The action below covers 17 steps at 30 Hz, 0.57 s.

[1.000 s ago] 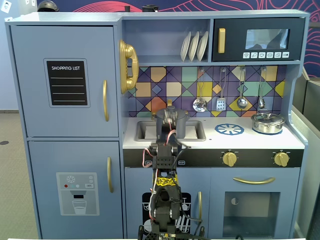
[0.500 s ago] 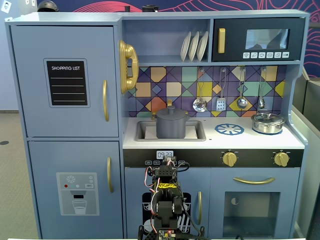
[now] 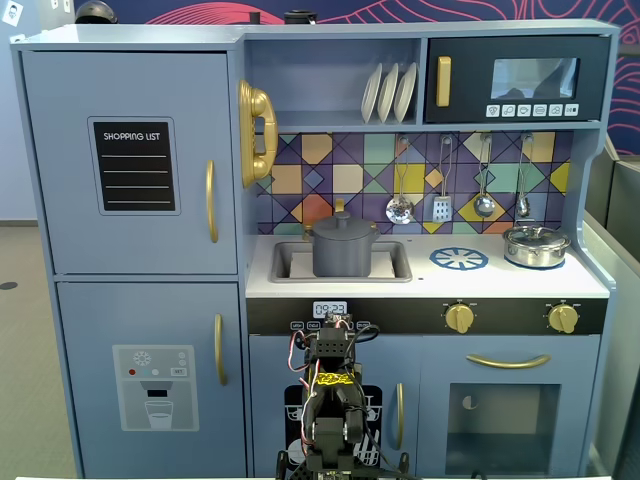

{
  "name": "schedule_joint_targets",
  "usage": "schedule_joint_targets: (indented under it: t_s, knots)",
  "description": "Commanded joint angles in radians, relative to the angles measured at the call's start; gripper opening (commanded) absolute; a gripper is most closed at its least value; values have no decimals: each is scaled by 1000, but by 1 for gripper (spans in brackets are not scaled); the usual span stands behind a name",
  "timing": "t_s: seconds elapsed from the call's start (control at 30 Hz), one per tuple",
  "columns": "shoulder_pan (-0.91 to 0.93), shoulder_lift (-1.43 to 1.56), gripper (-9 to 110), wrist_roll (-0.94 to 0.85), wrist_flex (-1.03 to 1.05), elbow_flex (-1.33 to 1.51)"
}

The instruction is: Pick up the lid from the counter and put it on the gray recipient

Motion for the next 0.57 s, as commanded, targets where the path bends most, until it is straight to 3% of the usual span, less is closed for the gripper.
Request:
schedule_joint_targets:
  t_s: [0.0, 0.53]
  knots:
    - [17, -6, 6, 34, 170, 17]
    - [17, -6, 8, 34, 170, 17]
